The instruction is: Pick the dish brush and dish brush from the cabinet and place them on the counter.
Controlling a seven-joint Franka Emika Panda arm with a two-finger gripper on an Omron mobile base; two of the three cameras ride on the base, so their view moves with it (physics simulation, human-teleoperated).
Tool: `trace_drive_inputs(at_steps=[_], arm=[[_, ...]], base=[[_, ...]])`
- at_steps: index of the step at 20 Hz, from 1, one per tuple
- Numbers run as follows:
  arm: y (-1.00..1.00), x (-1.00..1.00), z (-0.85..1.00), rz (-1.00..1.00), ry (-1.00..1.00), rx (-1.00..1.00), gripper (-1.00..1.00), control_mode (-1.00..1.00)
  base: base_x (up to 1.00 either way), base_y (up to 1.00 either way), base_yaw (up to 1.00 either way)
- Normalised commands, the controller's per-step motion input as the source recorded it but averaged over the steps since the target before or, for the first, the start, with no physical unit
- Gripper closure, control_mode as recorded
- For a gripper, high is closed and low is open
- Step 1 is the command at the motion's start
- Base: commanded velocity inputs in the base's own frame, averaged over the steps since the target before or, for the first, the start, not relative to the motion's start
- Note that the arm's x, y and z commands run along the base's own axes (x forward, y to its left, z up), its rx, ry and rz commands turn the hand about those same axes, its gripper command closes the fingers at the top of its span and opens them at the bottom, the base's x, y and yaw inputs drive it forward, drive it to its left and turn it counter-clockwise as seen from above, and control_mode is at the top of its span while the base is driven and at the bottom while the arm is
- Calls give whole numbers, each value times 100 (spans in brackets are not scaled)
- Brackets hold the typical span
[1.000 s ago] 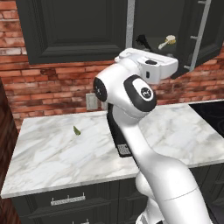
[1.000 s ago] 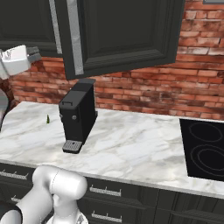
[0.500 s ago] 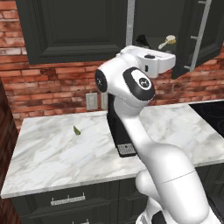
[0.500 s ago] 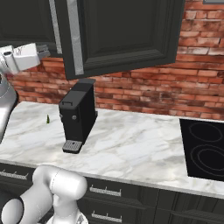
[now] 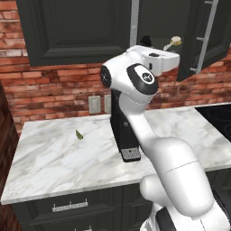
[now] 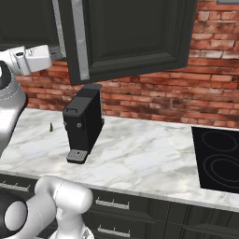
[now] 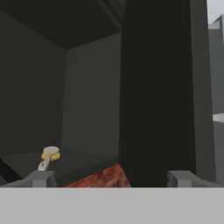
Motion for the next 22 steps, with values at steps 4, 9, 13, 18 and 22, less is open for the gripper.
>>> trace_drive_inputs(at_steps=[4,9,13,18,22], arm=[[-30,9,-1,-4,1,2,-100,-100],[-37,0,0,-6,1,3,-100,-100],[-43,-9,0,-8,0,5,-100,-100],[-53,-41,0,-12,0,7,-100,-100],[-50,-62,1,-14,0,5,-100,-100]], base=[[0,0,0],[0,0,0],[0,0,0],[0,0,0],[0,0,0]])
